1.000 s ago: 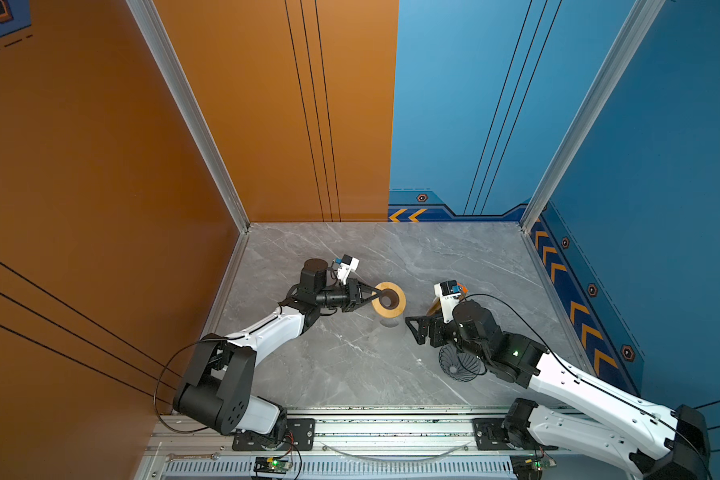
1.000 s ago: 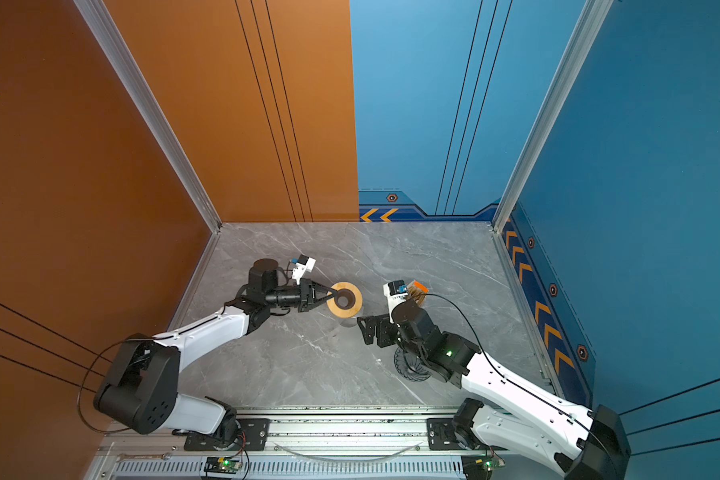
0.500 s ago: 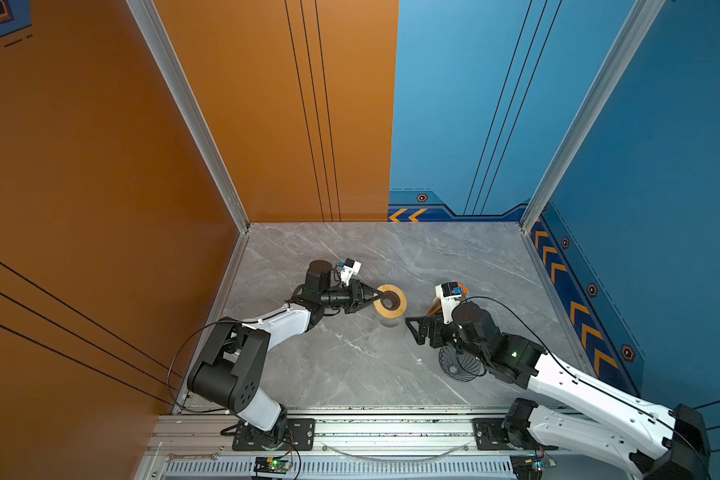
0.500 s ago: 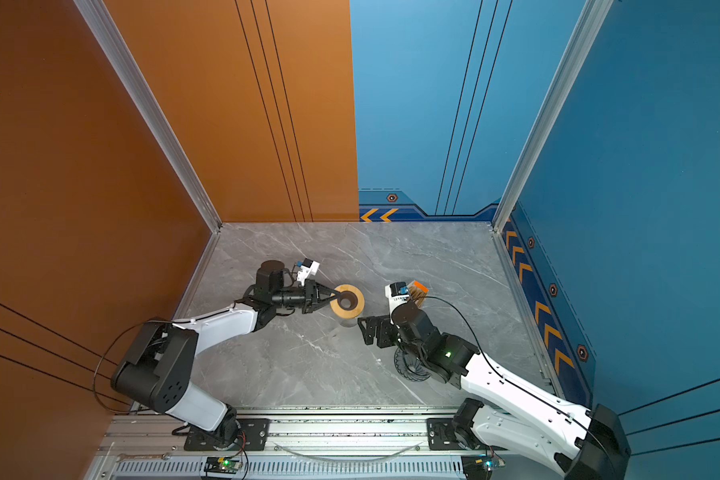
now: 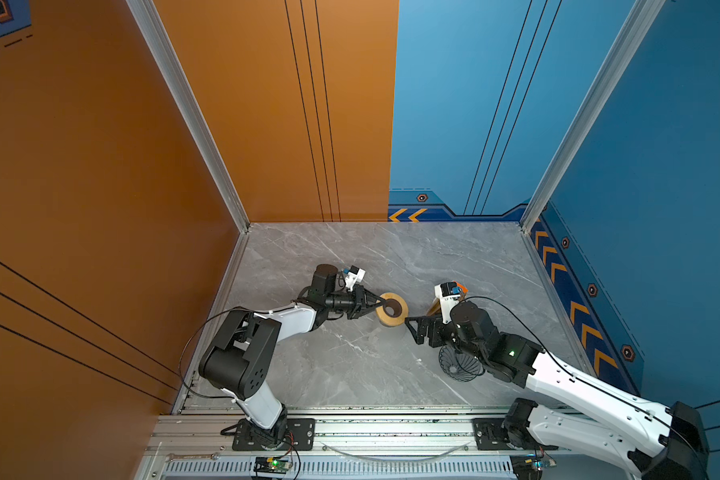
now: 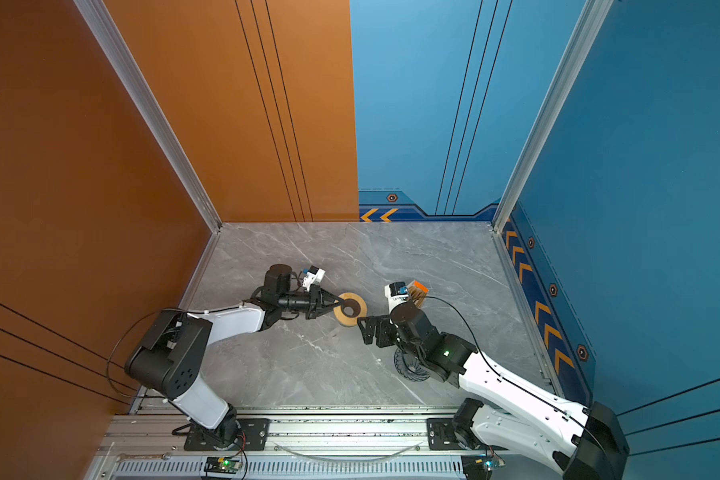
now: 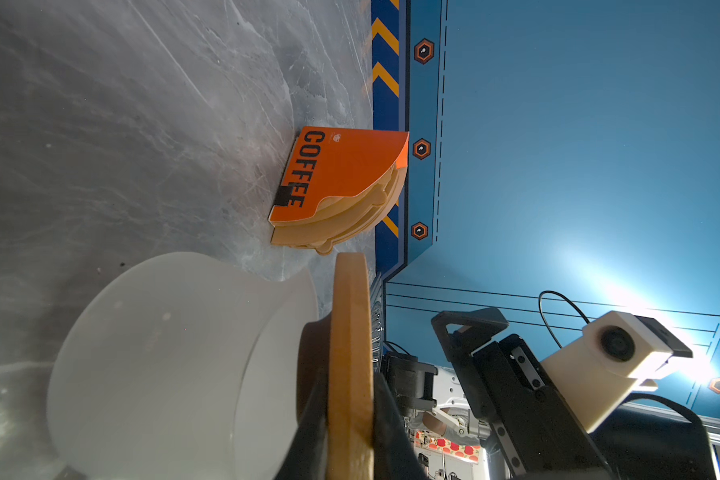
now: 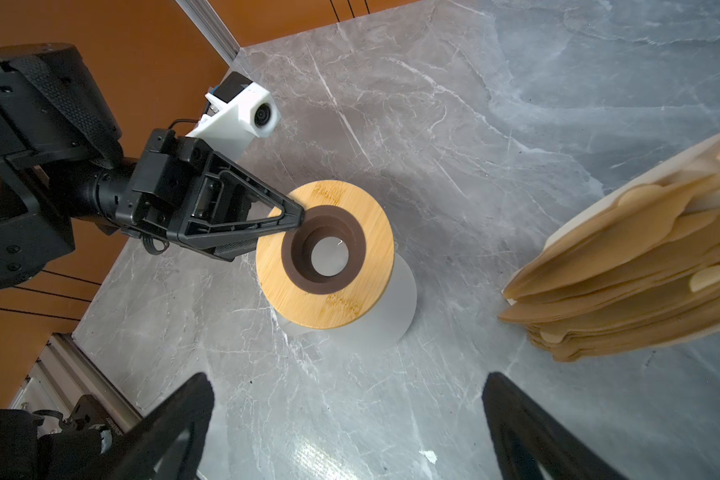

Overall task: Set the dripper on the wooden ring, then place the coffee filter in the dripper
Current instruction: 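Lift the bamboo base with the left gripper and carry it over the pitcher, then lower the bamboo base onto the pitcher mouth with the left gripper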

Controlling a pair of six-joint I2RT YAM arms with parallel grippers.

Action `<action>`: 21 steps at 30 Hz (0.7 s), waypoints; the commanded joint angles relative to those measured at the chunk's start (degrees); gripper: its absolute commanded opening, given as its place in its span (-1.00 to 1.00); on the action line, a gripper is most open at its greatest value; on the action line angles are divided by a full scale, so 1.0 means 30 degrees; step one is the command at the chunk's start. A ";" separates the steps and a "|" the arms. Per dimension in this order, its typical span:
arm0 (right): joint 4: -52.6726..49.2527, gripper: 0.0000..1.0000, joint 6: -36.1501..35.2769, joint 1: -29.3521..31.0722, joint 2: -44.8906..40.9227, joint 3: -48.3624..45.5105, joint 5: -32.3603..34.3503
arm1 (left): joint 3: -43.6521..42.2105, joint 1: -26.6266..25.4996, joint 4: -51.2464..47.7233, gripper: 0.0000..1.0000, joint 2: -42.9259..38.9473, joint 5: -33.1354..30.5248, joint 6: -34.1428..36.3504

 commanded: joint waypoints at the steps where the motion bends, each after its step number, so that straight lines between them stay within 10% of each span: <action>1: 0.0257 1.00 0.0258 -0.0085 0.0182 -0.0097 -0.0120 | 0.0099 -0.0097 0.0424 -0.70 0.0394 0.0837 0.0019; 21: 0.0258 0.99 0.0109 -0.0137 0.0599 0.0037 -0.0181 | 0.0455 0.0074 -0.2556 -0.58 0.0294 0.0496 0.1948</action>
